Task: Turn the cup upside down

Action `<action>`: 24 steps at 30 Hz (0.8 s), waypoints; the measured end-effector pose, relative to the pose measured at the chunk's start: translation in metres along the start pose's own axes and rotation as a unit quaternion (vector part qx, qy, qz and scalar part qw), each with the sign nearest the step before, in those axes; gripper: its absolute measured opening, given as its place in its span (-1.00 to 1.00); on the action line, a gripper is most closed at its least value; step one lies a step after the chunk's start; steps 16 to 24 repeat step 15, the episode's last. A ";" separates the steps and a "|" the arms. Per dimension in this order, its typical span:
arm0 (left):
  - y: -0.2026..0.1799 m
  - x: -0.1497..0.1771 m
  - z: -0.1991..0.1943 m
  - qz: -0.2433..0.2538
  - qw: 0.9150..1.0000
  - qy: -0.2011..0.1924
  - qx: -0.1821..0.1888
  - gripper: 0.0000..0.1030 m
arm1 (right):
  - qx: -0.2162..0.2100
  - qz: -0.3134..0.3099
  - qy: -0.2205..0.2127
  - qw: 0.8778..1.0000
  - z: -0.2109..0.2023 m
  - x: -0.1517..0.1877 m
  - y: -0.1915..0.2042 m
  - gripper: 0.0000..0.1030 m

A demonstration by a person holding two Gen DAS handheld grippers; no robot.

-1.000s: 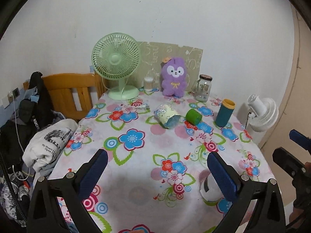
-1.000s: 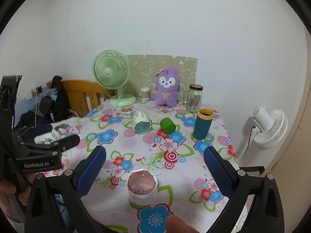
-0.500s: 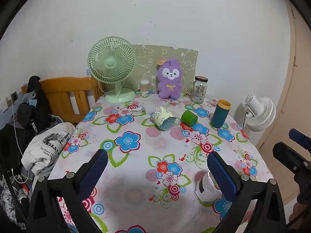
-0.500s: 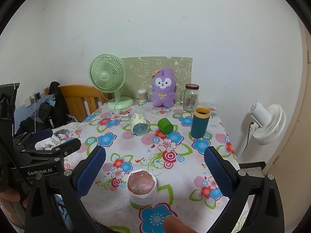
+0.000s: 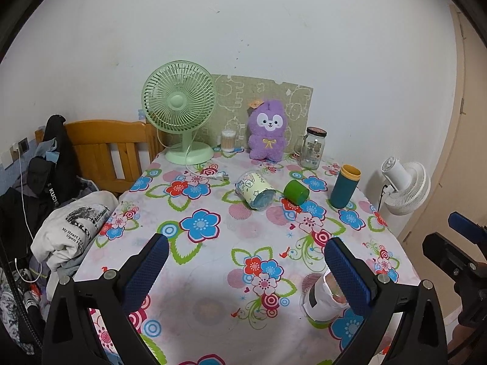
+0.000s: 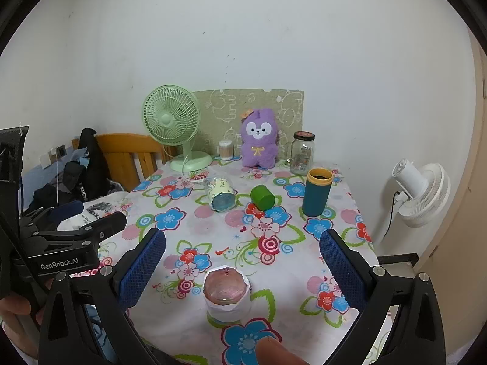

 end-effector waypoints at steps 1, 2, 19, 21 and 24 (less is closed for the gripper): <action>0.000 0.000 0.000 -0.001 1.000 0.001 0.000 1.00 | 0.000 0.001 0.000 1.000 0.000 0.000 0.000 0.98; 0.000 -0.001 0.000 -0.001 1.000 0.002 0.000 1.00 | 0.000 0.001 0.001 1.000 0.001 0.000 0.000 0.98; -0.001 0.001 0.003 -0.002 1.000 0.005 0.001 1.00 | 0.003 0.005 0.004 1.000 0.005 0.001 -0.004 0.98; -0.001 0.001 0.003 -0.002 1.000 0.005 0.001 1.00 | 0.003 0.005 0.004 1.000 0.005 0.001 -0.004 0.98; -0.001 0.001 0.003 -0.002 1.000 0.005 0.001 1.00 | 0.003 0.005 0.004 1.000 0.005 0.001 -0.004 0.98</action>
Point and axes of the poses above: each gripper's, at about its wrist camera, not at the fingertips, and z roughly the way its jaws point, y to its left, x to its underside, the point moved 3 cm from there along z, roughly the way its jaws point, and after that the axes turned 10 degrees about -x, right-handed, at the moved point
